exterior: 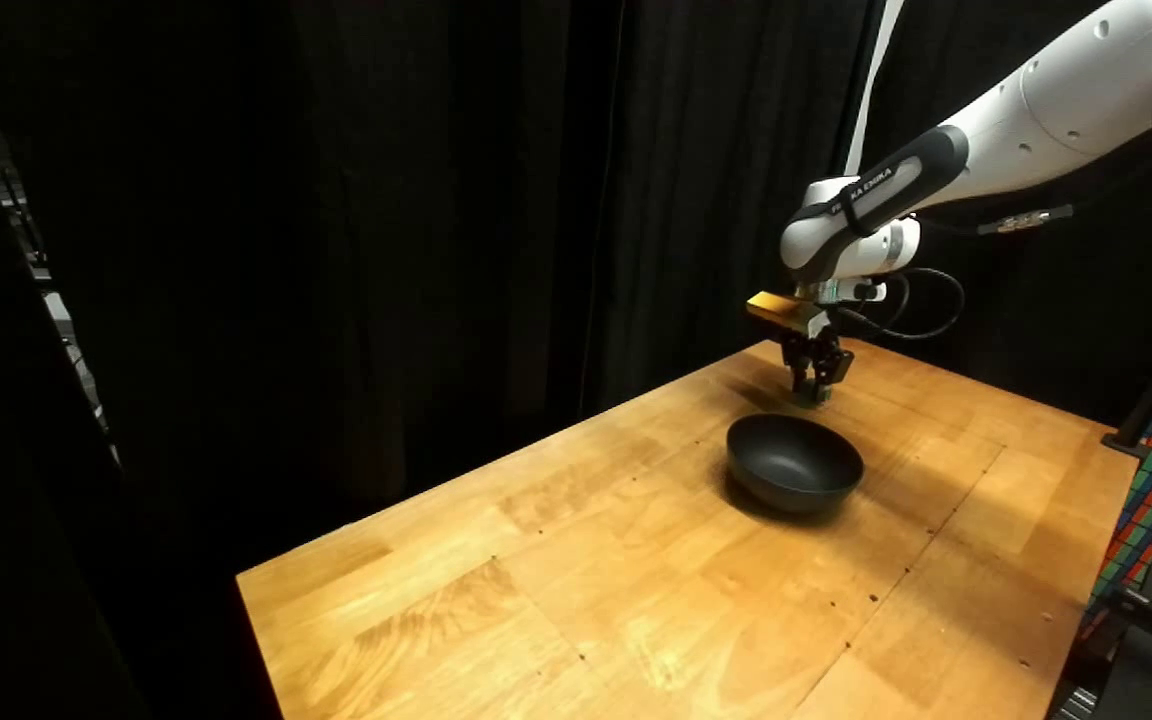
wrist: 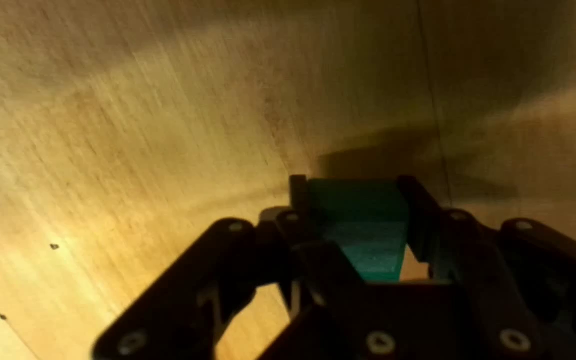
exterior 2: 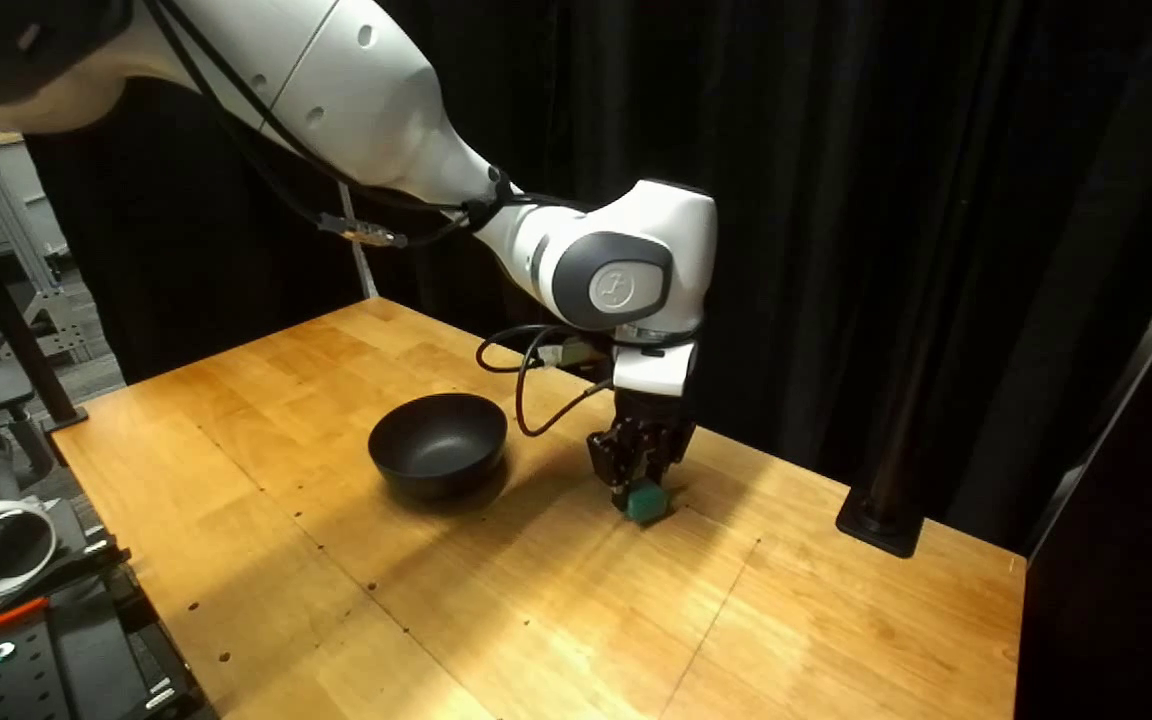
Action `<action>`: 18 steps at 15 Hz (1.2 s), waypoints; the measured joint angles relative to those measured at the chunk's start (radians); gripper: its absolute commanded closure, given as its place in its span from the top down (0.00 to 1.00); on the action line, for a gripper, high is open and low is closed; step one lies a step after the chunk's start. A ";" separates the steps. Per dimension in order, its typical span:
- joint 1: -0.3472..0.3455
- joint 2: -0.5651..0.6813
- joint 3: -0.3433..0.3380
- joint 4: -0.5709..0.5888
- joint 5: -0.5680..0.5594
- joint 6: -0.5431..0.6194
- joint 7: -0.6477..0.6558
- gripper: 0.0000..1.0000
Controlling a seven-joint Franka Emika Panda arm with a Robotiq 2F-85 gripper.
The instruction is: Put the green block in the black bowl
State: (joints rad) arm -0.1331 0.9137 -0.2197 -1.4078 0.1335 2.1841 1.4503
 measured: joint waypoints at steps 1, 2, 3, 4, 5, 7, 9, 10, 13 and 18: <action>0.000 -0.023 0.012 -0.017 0.015 0.000 -0.004 0.21; 0.000 -0.052 0.027 -0.040 0.031 0.000 -0.010 0.21; 0.001 -0.087 0.045 -0.072 0.050 0.000 -0.023 0.21; 0.002 -0.124 0.062 -0.111 0.062 0.000 -0.038 0.21; 0.004 -0.163 0.079 -0.154 0.068 -0.006 -0.062 0.21; 0.016 -0.238 0.099 -0.249 0.069 -0.042 -0.101 0.21; 0.032 -0.302 0.103 -0.339 0.069 -0.103 -0.117 0.21; 0.036 -0.329 0.105 -0.381 0.070 -0.125 -0.127 0.33; 0.038 -0.398 0.120 -0.498 0.131 -0.139 -0.180 0.21; 0.037 -0.478 0.141 -0.626 0.315 -0.104 -0.276 0.94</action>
State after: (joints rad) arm -0.0959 0.4362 -0.0785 -2.0339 0.4481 2.0801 1.1743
